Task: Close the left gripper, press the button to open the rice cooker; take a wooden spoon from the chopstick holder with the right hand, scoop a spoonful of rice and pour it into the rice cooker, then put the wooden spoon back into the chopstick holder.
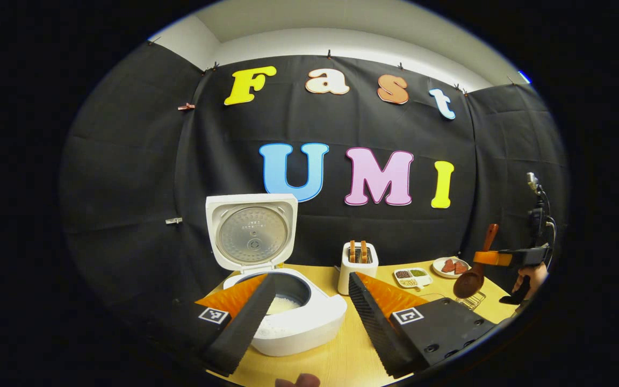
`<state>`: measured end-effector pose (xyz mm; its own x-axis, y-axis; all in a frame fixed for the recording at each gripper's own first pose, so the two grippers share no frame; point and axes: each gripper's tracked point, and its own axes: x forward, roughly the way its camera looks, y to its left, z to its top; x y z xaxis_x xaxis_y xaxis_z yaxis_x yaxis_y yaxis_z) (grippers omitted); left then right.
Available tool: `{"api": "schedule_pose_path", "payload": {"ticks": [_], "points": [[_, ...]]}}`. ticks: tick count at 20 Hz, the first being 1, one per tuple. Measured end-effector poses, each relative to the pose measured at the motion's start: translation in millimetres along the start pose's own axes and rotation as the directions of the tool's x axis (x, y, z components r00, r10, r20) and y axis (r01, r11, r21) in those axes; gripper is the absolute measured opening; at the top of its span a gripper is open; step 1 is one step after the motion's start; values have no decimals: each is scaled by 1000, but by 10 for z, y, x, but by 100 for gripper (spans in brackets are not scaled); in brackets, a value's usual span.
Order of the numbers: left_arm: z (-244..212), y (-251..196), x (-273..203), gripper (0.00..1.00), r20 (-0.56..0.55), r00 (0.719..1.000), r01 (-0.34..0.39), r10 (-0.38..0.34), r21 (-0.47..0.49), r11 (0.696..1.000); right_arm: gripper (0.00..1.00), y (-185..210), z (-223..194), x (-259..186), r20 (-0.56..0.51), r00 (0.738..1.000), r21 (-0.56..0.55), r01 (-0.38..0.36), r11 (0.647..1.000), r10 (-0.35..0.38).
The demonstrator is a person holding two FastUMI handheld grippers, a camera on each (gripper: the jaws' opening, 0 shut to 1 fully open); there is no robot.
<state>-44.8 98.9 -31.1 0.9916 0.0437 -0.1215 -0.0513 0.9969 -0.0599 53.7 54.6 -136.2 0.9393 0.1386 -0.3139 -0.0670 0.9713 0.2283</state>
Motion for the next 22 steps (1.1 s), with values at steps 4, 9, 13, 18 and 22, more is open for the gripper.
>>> {"api": "schedule_pose_path", "payload": {"ticks": [4, 9, 13, 18, 22], "points": [[35, 109, 0, 95, 0, 1000, 29, -29, 15, 999, 9, 337, -500, 261, -71, 997, -115, 12, 993, -20], [29, 271, 18, 94, -15, 999, 33, -33, 12, 999, 10, 354, -1096, 538, -147, 982, -283, 71, 956, -117], [-8, 433, 35, 95, -25, 999, 34, -33, 16, 999, 10, 317, -1434, 613, -185, 959, -319, 149, 936, -216], [-106, 580, 104, 95, -38, 999, 29, -29, -10, 1000, 13, 549, -1553, 650, -244, 952, -44, 179, 983, -184], [-125, 638, 108, 95, -40, 999, 25, -27, -34, 999, 10, 511, -1572, 683, -287, 950, 282, 208, 937, -125]]}}
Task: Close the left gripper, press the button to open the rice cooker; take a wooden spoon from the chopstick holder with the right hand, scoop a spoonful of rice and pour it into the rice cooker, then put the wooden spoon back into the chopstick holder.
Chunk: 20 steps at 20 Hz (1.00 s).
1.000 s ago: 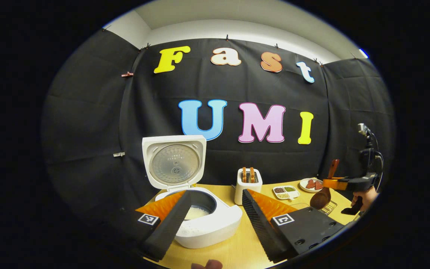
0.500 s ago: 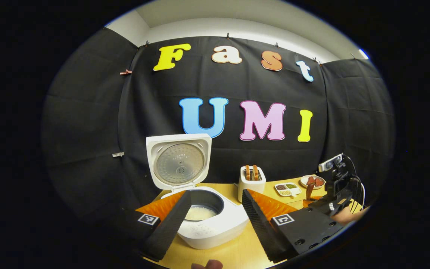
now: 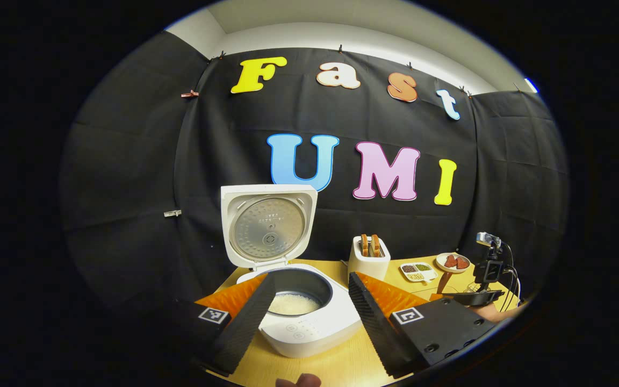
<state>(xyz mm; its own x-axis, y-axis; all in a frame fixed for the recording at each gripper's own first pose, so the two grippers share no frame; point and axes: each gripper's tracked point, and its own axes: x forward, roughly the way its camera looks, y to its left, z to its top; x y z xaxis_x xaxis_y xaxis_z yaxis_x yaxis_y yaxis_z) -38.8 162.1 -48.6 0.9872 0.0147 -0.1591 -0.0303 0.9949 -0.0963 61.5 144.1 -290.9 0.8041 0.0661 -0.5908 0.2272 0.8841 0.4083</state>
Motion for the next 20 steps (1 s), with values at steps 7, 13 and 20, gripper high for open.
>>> {"api": "schedule_pose_path", "payload": {"ticks": [7, 13, 20], "points": [[44, 17, -18, 95, 14, 1000, -3, 3, -2, 1000, 9, -191, 255, -195, 47, 994, 359, -105, 928, 95], [50, -8, -83, 95, 18, 1000, 0, 0, -8, 1000, 9, -326, 620, -487, 118, 984, 547, -178, 818, 136], [46, -37, -140, 95, 24, 1000, 3, -2, -33, 999, 10, -405, 797, -668, 158, 975, 627, -219, 747, 154]]}}
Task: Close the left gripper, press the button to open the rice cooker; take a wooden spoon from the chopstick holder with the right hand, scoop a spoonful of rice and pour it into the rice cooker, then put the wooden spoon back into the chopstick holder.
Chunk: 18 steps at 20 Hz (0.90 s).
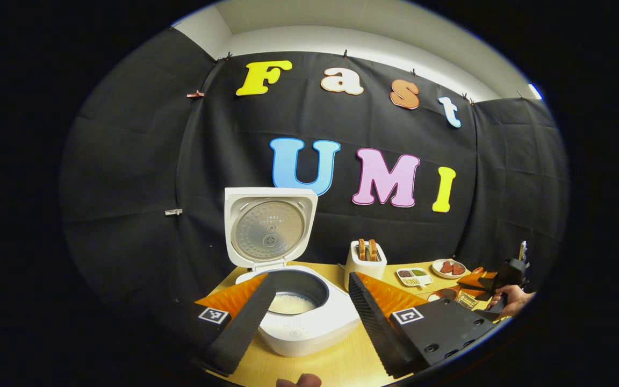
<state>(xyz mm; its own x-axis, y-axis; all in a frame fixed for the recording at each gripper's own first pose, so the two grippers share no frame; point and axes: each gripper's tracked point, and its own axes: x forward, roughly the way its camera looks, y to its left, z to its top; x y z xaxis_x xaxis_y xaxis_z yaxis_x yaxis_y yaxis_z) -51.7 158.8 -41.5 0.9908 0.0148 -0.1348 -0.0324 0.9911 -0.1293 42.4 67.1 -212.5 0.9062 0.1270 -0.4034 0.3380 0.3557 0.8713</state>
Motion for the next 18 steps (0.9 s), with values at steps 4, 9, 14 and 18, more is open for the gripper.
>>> {"api": "schedule_pose_path", "payload": {"ticks": [4, 9, 14, 18], "points": [[-6, -11, -35, 95, 4, 1000, 2, -2, -7, 1000, 9, 257, 47, -77, 4, 999, 73, -35, 997, 35], [-40, 24, -75, 95, 3, 1000, 6, -6, -10, 1000, 9, 845, -91, -168, -5, 995, 62, -97, 993, 97], [-76, 66, -104, 95, 2, 1000, 13, -13, 5, 1000, 9, 1606, -413, -187, -31, 986, 60, -161, 985, 163], [-136, 82, -157, 95, -7, 1000, 18, -18, -4, 1000, 9, 2203, -744, -129, -52, 975, 12, -216, 976, 217]]}}
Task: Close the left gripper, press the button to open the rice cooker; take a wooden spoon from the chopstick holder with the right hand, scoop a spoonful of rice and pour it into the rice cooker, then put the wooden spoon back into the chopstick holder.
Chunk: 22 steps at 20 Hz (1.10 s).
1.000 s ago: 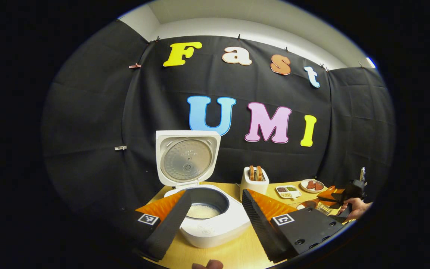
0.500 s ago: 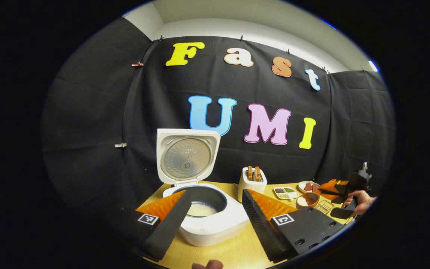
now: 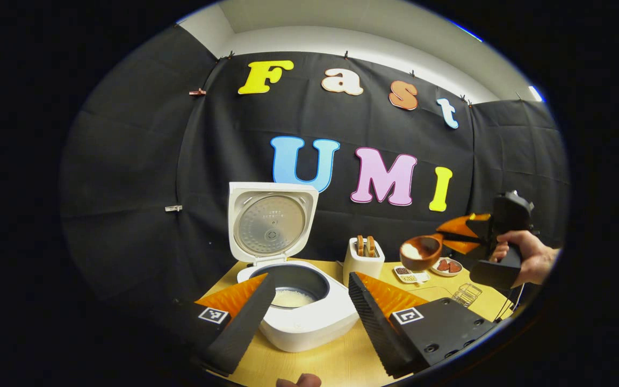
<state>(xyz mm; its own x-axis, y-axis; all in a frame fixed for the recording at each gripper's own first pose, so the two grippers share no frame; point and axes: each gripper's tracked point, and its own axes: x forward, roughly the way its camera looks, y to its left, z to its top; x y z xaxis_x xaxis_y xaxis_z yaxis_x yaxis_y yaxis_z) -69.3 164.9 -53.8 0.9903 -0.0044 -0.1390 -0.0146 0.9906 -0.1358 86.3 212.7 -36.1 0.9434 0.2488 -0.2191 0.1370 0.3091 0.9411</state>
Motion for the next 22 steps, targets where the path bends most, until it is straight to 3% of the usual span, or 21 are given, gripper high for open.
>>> {"api": "schedule_pose_path", "payload": {"ticks": [6, 10, 13, 16, 18, 22], "points": [[-64, 86, -46, 95, -13, 1000, -6, 6, -12, 1000, 9, 573, -556, 405, -52, 998, -32, -33, 999, 31], [-120, 139, -57, 95, -26, 1000, -10, 9, -31, 999, 9, 736, -966, 712, -78, 997, -158, -41, 987, 29], [-174, 236, -39, 95, -34, 999, -12, 10, -42, 999, 9, 749, -1283, 906, -94, 996, -289, -40, 956, 13], [-244, 365, -36, 95, -44, 999, -24, 21, -53, 998, 9, 746, -1608, 1070, -123, 992, -417, -56, 907, 4], [-281, 450, -44, 95, -49, 998, -33, 30, -54, 998, 9, 761, -1783, 1159, -134, 991, -511, -70, 857, 0], [-311, 600, -65, 95, -43, 998, -57, 56, -35, 998, 9, 898, -2044, 1307, -160, 987, -707, -138, 693, 34]]}}
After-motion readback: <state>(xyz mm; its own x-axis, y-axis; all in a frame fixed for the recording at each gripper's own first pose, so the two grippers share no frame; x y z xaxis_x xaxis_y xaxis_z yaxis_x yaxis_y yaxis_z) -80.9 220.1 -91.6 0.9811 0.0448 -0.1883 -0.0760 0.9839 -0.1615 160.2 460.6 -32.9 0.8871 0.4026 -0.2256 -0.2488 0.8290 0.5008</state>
